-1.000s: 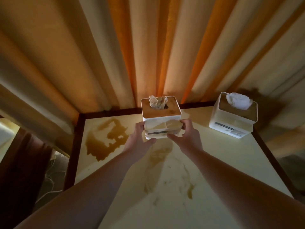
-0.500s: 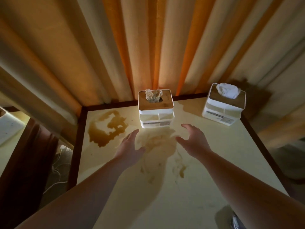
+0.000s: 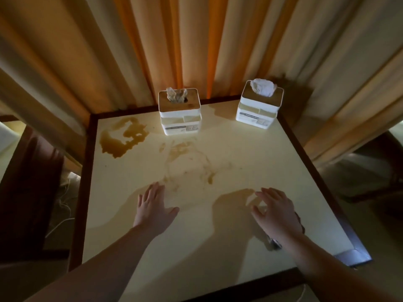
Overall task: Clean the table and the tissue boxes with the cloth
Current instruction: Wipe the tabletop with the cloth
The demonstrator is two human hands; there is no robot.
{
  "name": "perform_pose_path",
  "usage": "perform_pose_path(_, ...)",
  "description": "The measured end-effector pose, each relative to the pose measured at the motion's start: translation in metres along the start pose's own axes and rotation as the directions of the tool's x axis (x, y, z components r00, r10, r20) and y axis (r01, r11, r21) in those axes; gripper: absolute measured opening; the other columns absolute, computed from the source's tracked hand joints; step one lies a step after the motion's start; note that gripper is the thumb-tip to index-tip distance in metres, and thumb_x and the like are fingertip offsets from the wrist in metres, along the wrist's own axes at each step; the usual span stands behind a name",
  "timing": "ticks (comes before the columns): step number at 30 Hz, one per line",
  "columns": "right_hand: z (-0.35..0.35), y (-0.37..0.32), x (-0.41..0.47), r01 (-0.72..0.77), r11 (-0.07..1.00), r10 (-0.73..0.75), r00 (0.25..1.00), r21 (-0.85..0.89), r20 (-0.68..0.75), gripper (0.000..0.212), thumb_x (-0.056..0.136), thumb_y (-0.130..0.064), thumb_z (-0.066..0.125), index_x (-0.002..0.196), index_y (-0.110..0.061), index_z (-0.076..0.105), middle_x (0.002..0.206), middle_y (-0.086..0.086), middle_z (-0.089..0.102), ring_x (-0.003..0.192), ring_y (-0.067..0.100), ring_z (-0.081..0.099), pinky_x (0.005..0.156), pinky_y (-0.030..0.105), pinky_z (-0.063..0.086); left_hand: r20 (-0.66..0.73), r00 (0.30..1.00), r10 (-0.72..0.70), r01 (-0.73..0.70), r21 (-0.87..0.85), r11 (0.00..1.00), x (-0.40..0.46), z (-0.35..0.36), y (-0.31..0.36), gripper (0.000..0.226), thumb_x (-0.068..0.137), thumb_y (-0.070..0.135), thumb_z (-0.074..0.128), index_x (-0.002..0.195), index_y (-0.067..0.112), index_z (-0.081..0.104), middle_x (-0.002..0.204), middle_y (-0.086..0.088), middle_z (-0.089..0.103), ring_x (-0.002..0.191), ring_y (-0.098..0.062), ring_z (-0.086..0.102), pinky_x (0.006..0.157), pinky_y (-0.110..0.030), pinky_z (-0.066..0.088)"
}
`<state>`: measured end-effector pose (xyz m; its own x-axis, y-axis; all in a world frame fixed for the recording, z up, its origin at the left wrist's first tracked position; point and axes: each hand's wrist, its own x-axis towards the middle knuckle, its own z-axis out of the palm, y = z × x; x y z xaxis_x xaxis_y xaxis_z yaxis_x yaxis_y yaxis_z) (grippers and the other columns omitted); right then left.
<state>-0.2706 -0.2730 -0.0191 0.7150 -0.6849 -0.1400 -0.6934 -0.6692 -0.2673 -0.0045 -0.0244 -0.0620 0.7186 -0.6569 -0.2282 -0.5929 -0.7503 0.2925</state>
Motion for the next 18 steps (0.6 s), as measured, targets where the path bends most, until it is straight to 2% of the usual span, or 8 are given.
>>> perform_pose_path(3,0.004,0.019,-0.020,0.028,0.999,-0.031,0.997,-0.042,-0.070,0.047,0.096,-0.049,0.063,0.136,-0.025,0.064,0.146,-0.002,0.061,0.141,0.022,0.048,0.118,0.048,0.037,-0.023,1.000,0.009,-0.009,0.018,1.000,-0.005,0.003,0.001,0.084,0.089,0.059,0.067,0.154,0.013,0.039,0.166,-0.009,0.027,0.155,-0.028,0.020,0.123,-0.048,0.020)
perform_pose_path(7,-0.001,0.035,-0.037,-0.003,0.998,-0.005,0.992,-0.061,-0.130,0.050,0.093,-0.051,0.065,0.137,-0.027,0.063,0.150,-0.001,0.057,0.145,0.025,0.044,0.121,0.056,0.033,-0.031,1.000,-0.003,0.004,0.026,1.000,-0.006,0.005,0.004,0.082,0.089,0.057,0.068,0.152,0.013,0.042,0.166,-0.009,0.028,0.155,-0.026,0.019,0.122,-0.047,0.020)
perform_pose_path(10,-0.002,0.047,-0.049,-0.045,0.998,0.038,0.992,-0.053,-0.124,0.051,0.091,-0.052,0.066,0.135,-0.027,0.064,0.148,0.000,0.059,0.141,0.026,0.046,0.118,0.055,0.037,-0.035,0.999,-0.020,0.021,0.026,0.999,-0.006,0.007,0.008,0.081,0.089,0.056,0.068,0.152,0.013,0.042,0.167,-0.009,0.027,0.155,-0.027,0.017,0.123,-0.048,0.019)
perform_pose_path(14,0.010,0.058,-0.069,-0.005,0.998,0.012,0.993,0.059,-0.120,0.050,0.091,-0.040,0.073,0.136,-0.022,0.067,0.144,0.005,0.060,0.134,0.027,0.048,0.104,0.046,0.054,-0.039,0.997,-0.063,0.063,0.014,0.998,-0.004,0.009,0.013,0.083,0.088,0.058,0.068,0.152,0.013,0.041,0.167,-0.009,0.025,0.156,-0.028,0.016,0.124,-0.048,0.017)
perform_pose_path(18,0.025,0.059,-0.073,-0.019,0.988,0.035,0.995,0.155,-0.096,0.054,0.091,-0.032,0.079,0.142,-0.023,0.065,0.149,0.009,0.055,0.137,0.031,0.048,0.101,0.047,0.057,-0.045,0.996,-0.071,0.071,0.007,0.997,-0.005,0.010,0.013,0.084,0.088,0.058,0.067,0.154,0.014,0.039,0.168,-0.007,0.024,0.156,-0.026,0.014,0.125,-0.048,0.015)
